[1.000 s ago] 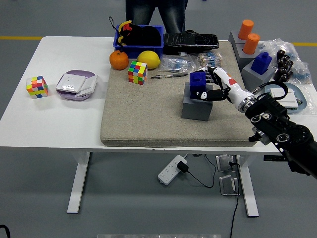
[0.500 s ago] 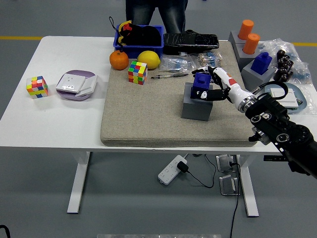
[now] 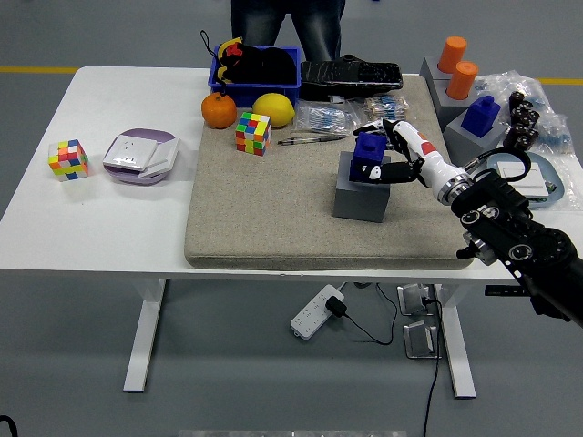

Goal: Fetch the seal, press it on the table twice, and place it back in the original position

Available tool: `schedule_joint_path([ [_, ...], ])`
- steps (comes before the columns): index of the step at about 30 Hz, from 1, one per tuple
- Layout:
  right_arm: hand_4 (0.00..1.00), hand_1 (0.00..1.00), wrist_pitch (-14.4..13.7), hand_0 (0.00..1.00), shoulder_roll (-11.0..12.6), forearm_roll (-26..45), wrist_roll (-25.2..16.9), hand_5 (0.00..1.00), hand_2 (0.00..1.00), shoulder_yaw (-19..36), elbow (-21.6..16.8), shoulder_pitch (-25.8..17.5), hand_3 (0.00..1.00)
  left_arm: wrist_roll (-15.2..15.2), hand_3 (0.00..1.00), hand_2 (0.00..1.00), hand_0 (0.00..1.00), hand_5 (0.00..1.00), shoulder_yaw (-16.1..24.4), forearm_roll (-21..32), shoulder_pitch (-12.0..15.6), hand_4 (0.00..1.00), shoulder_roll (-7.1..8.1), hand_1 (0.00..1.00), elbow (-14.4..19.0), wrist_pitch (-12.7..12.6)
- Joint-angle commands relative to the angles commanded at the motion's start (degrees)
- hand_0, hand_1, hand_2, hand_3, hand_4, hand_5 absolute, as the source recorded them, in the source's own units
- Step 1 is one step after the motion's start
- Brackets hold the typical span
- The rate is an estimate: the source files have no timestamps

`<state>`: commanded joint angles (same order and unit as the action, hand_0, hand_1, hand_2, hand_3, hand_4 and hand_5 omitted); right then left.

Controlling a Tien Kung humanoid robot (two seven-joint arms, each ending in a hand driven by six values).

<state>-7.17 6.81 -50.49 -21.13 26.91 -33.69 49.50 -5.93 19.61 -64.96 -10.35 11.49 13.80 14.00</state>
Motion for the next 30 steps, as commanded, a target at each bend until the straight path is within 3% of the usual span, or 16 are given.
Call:
schedule_joint_path([
  [4, 0.756, 0.453, -0.1, 0.559, -0.03, 0.13, 0.04, 0.002, 0.479, -0.08, -0.21, 0.0, 0.482, 0.01, 0.813, 0.75, 0.821, 0.352, 0.03, 0.07, 0.01, 0.715, 0.04, 0.788, 0.0, -0.01],
  [5, 0.732, 0.384, -0.1, 0.533, -0.03, 0.13, 0.07, 0.002, 0.395, -0.09, -0.23, 0.01, 0.39, 0.0, 0.812, 0.75, 0.821, 0.352, 0.02, 0.1, 0.01, 0.715, 0.05, 0.789, -0.01, -0.01],
  [30, 0.694, 0.368, -0.15, 0.53, 0.5, 0.36, 1.39, 0.002, 0.382, -0.28, -1.61, -0.23, 0.384, -0.04, 0.813, 0.75, 0.821, 0.35, 0.19, 0.11, 0.22, 0.712, 0.13, 0.789, -0.09, 0.01],
])
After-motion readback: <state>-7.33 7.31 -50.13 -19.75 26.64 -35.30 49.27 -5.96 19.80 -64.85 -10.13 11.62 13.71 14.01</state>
